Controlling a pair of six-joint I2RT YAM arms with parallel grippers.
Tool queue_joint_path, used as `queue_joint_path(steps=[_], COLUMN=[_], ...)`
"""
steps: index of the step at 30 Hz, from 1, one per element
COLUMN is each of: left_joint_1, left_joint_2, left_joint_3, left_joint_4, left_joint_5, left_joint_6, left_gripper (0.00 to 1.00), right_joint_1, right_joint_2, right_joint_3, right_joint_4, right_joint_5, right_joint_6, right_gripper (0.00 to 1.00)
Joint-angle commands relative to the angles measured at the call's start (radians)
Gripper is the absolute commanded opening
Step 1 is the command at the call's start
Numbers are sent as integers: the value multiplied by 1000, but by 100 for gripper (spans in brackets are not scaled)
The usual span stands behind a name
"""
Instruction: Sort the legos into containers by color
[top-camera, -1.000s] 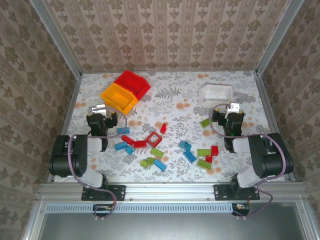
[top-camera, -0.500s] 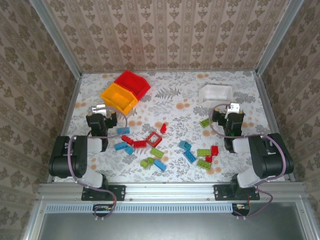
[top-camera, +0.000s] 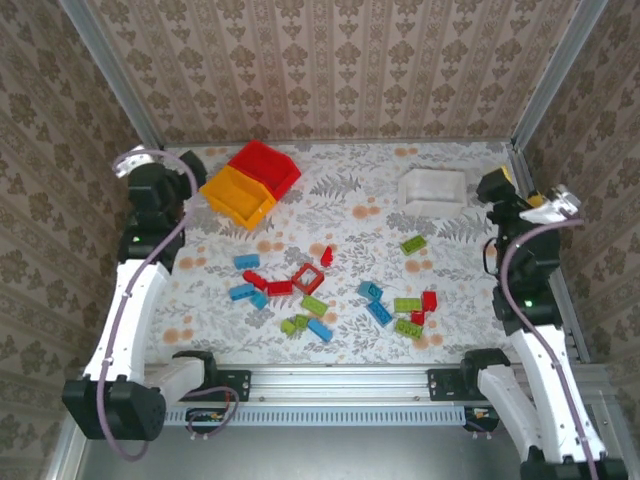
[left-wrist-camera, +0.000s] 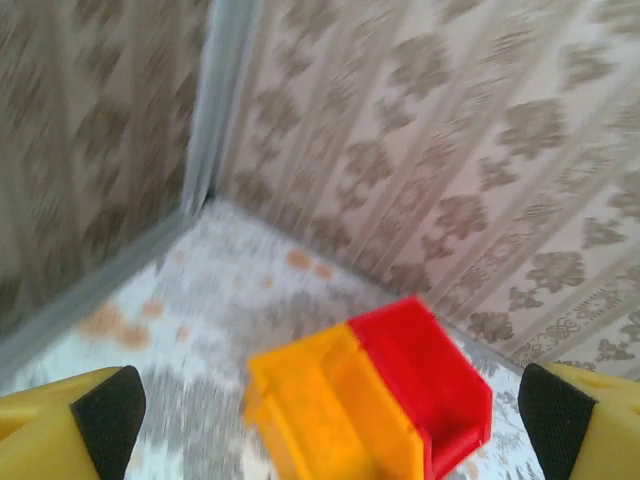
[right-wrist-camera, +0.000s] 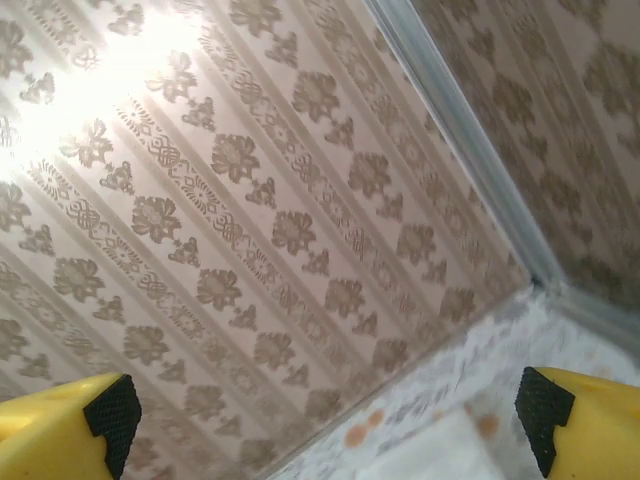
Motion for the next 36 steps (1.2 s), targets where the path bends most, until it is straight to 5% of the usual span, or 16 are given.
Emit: queue_joint_path(steps=[1, 4, 9, 23, 36], left_joint_1=[38, 49, 63, 72, 36], left_joint_2=[125, 220, 377, 711, 872], left_joint_3=[2, 62, 124, 346, 439], left_joint_4=[-384, -439, -413, -394, -392], left_joint_5=[242, 293, 373, 398, 389], left_joint_6=[-267, -265, -290, -286, -242], left_gripper=[98, 90, 83, 77, 47], right_joint_1=[-22, 17, 84, 86, 60], right_joint_2=[97, 222, 356, 542, 656], right_joint_3=[60, 212, 353, 329, 322], right_joint_4=[-460, -697, -848, -645, -505], right_joint_5=[-214, -238, -221, -361, -419], right_joint_6=[254, 201, 160, 339, 457], right_gripper=[99, 100, 100, 87, 84])
